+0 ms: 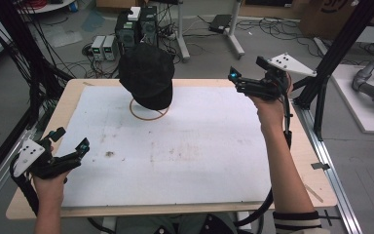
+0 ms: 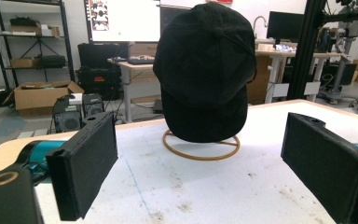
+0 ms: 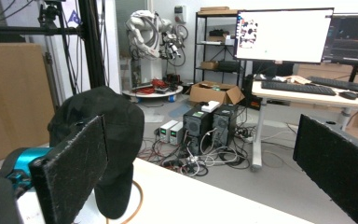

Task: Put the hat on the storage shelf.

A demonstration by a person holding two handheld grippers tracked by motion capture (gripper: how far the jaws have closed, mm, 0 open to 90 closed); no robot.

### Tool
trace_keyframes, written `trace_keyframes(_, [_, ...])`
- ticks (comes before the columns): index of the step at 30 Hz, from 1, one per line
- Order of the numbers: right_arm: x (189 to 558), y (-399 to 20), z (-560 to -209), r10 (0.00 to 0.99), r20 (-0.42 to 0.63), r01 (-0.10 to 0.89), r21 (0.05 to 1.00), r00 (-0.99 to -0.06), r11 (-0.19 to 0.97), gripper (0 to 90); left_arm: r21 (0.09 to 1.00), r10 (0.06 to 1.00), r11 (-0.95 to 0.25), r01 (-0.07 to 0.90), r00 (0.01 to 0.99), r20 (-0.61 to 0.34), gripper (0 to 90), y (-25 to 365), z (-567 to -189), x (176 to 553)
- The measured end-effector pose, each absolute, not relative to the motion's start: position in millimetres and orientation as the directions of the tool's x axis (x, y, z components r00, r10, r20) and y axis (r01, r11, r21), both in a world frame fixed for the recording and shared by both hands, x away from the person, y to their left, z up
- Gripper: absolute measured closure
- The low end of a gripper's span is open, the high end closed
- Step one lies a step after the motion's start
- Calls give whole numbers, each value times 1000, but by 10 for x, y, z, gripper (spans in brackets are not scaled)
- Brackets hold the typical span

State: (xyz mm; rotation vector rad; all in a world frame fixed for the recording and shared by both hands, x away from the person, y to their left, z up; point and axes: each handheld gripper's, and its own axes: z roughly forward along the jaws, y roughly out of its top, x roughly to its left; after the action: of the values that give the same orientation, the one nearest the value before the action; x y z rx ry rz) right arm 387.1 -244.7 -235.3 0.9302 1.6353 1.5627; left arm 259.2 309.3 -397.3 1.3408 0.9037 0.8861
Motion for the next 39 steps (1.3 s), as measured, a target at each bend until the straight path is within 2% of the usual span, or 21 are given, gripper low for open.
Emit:
trace_keyframes(11, [3699, -2671, -2589, 872, 10, 41, 999, -490, 11, 31, 999, 915, 38, -18, 402, -27, 109, 3093, -3962, 2602])
trace_keyframes(39, [3362, -3208, -3488, 887, 56, 80, 997, -459, -21, 31, 999, 912, 38, -29, 410, -22, 109, 3039, -3929, 2641])
